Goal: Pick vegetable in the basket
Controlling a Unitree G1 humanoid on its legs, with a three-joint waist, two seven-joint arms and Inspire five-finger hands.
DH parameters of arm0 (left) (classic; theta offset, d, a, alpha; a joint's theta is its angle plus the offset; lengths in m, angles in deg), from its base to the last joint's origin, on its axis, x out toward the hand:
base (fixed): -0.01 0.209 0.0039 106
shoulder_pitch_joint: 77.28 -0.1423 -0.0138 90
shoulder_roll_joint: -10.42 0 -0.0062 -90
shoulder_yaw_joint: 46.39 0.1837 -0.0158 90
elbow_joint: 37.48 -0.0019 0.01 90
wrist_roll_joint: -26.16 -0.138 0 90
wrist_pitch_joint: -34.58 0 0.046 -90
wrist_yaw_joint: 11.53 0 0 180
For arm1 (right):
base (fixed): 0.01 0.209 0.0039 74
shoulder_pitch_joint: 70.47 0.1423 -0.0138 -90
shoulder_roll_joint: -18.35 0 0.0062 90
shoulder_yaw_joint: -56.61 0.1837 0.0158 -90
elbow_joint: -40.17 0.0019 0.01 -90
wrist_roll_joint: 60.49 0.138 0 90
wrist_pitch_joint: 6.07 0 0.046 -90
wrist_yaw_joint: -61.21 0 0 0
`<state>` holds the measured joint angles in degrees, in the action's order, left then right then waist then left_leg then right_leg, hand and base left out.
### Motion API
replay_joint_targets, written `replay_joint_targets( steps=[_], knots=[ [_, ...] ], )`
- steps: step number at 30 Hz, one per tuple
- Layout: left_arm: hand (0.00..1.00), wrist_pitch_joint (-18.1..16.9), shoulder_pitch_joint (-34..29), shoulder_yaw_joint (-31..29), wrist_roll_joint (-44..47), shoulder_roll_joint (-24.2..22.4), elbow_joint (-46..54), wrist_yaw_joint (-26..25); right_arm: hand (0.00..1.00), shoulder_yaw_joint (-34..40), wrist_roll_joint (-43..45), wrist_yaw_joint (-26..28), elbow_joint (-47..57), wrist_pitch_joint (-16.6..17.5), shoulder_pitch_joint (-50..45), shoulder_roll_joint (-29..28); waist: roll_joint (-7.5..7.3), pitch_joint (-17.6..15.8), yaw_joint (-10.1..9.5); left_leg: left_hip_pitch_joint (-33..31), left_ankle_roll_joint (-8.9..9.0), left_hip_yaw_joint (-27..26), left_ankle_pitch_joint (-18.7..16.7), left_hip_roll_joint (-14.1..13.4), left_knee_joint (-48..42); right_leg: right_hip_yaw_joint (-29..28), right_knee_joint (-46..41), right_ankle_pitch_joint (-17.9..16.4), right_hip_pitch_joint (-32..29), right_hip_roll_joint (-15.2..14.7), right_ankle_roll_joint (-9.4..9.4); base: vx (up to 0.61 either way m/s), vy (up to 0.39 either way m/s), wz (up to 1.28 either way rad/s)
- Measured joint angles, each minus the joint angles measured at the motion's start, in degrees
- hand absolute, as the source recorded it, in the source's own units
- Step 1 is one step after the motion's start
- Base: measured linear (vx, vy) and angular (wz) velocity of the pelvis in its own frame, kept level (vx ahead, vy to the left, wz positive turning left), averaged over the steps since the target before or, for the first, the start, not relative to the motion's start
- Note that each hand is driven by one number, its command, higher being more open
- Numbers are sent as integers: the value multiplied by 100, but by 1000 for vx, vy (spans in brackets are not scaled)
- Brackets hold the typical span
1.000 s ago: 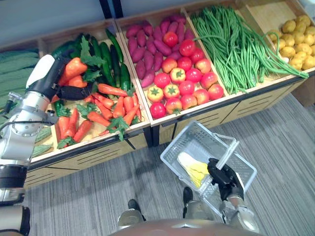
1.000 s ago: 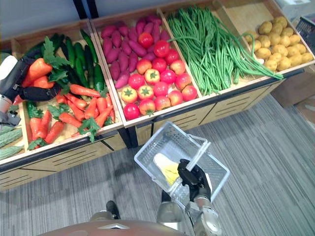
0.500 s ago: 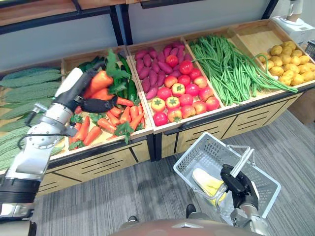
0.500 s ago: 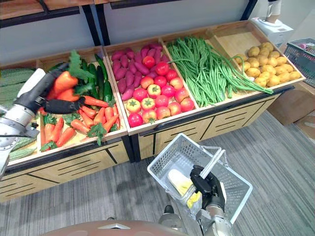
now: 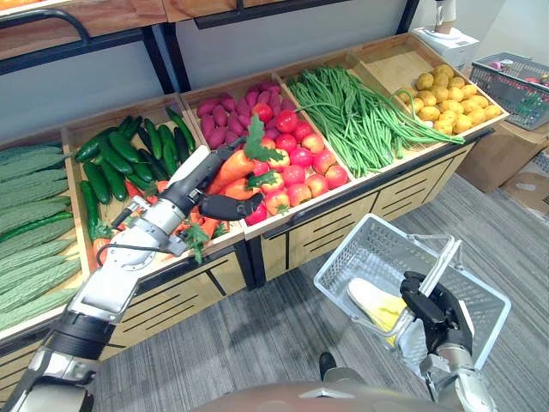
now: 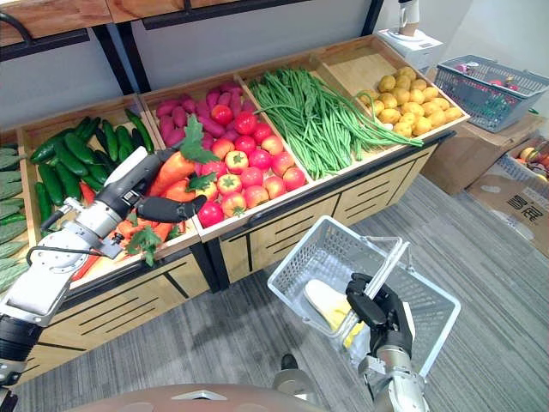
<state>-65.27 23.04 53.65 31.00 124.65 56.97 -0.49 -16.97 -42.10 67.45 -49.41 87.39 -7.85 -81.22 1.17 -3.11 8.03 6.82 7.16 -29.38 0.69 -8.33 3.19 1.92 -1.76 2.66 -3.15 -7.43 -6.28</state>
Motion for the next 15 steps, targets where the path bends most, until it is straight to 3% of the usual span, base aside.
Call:
replay_joint_targets(
  steps=[6, 15],
  knots=[
    [0, 1, 149, 189, 215, -1, -1, 110, 0, -5, 53, 334, 506, -23, 51, 510, -5, -4, 16, 159, 74, -406, -77, -32, -22, -401, -3, 74, -88, 101, 7, -32, -12, -36],
    [0, -4, 639, 971, 650, -27, -55, 230, 0, -667, 353, 934, 1059, -22, 552, 1949, -16, -10, 191, 172, 232, -1167, -538, -342, -713, -1180, 20, 212, -309, 398, -17, -17, -34, -46]
  ],
)
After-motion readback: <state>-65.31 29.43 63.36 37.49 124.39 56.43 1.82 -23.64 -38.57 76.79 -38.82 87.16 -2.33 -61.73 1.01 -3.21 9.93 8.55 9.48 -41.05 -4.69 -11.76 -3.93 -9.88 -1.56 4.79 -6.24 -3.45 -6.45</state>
